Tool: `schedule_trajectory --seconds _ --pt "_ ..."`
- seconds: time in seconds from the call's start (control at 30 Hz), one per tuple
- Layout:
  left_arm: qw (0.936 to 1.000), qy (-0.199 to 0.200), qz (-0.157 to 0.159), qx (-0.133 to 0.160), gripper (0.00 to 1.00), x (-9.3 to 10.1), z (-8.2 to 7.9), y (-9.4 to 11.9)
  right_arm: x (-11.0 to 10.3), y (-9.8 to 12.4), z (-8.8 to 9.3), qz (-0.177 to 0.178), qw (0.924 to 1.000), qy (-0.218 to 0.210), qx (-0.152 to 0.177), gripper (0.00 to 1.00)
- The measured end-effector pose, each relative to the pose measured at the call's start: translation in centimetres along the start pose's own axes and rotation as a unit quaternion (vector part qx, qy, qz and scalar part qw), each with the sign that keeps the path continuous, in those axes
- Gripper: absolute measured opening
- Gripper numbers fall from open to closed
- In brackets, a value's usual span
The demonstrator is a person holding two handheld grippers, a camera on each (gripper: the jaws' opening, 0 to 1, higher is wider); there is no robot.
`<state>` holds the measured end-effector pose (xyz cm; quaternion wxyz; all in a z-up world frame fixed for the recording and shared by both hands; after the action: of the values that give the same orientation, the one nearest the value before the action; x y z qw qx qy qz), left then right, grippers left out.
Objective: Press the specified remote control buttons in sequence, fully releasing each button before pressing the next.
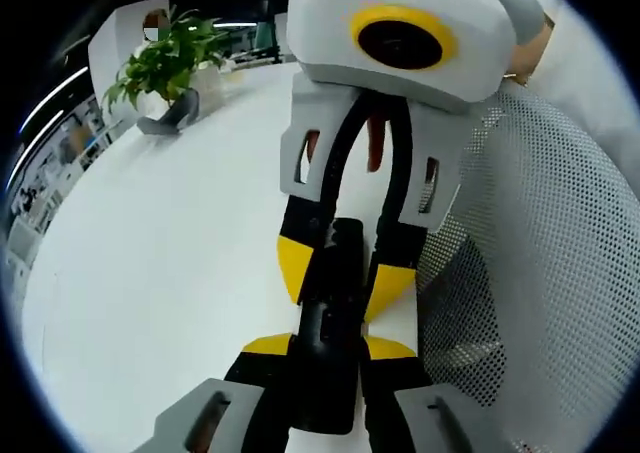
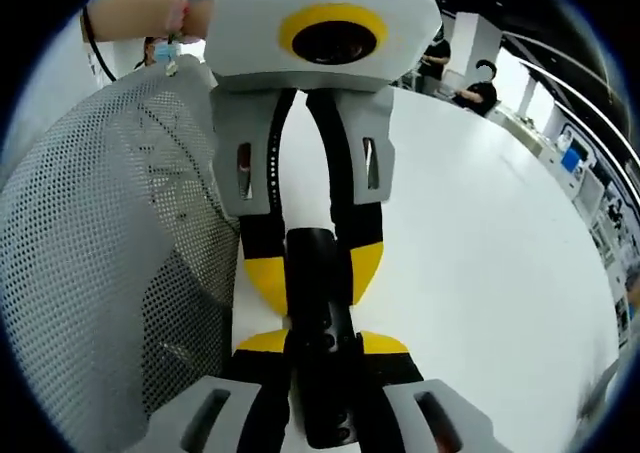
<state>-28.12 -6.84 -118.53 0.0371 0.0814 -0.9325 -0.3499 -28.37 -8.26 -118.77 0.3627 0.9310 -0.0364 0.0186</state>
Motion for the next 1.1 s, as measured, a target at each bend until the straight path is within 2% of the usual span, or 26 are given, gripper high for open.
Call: schedule_trajectory --seconds 0.17,0.3,0.4,0.43,0.47,0.57,0.7,0.8,0.93,0.97,1.03,1.07,1.1 --pt "0.9981 0.031 -0.038 0.037 0.27 -0.3 0.1 0.0 -0.1 0.0 0.0 0.015 0.9998 -0.004 0.009 0.21" --pt "0.9937 0.082 -0.064 0.042 0.32 -0.8 0.6 0.8 -0.1 0.0 0.0 0.013 0.9999 -0.002 0.01 0.21" --pt "0.9838 0.119 -0.106 0.083 0.43 -2.3 -0.2 2.4 0.0 0.0 0.0 0.013 0.9998 -0.009 0.015 0.22" --pt "0.9818 0.119 -0.117 0.09 0.46 -2.6 -0.4 3.0 0.0 0.0 0.0 0.013 0.9998 -0.01 0.015 0.22" --pt "0.9778 0.119 -0.137 0.104 0.48 -3.2 -0.8 4.0 0.0 0.0 0.0 0.013 0.9997 -0.015 0.016 0.22" --pt "0.9691 0.136 -0.165 0.122 0.52 -3.6 -1.2 5.8 0.0 0.0 -0.1 0.014 0.9995 -0.02 0.019 0.22" --pt "0.952 0.144 -0.217 0.161 0.59 -4.0 -2.1 8.5 0.0 0.0 -0.1 0.014 0.9994 -0.025 0.021 0.22" --pt "0.9324 0.157 -0.253 0.205 0.68 -4.1 -3.0 10.4 0.0 0.0 -0.1 0.015 0.9993 -0.026 0.022 0.22" --pt "0.8993 0.152 -0.316 0.262 0.78 -4.6 -4.1 13.4 0.0 -0.1 -0.1 0.017 0.999 -0.032 0.026 0.22" --pt "0.8868 0.147 -0.336 0.282 0.79 -4.7 -4.4 14.5 0.0 -0.1 -0.2 0.017 0.9989 -0.033 0.027 0.22" --pt "0.8658 0.145 -0.365 0.31 0.84 -4.7 -4.9 16.0 0.0 -0.1 -0.2 0.017 0.9988 -0.035 0.029 0.22" --pt "0.8513 0.148 -0.383 0.327 0.87 -4.8 -5.0 17.1 0.0 -0.1 -0.2 0.018 0.9987 -0.038 0.03 0.23" --pt "0.8437 0.149 -0.392 0.335 0.9 -4.8 -5.1 17.6 0.0 -0.1 -0.2 0.018 0.9986 -0.039 0.031 0.23"
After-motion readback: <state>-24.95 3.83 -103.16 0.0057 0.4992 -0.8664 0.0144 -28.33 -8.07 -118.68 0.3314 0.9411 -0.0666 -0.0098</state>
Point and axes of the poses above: the point that each gripper's makers call its tool centre point, and the gripper's own axes: y roughly backward along the fingers, x roughly to its right, z roughly out of its underside, the point moved 1 cm from there along y, roughly backward along the fingers, and after that the axes turned 10 degrees about x, right-handed, at the moved point
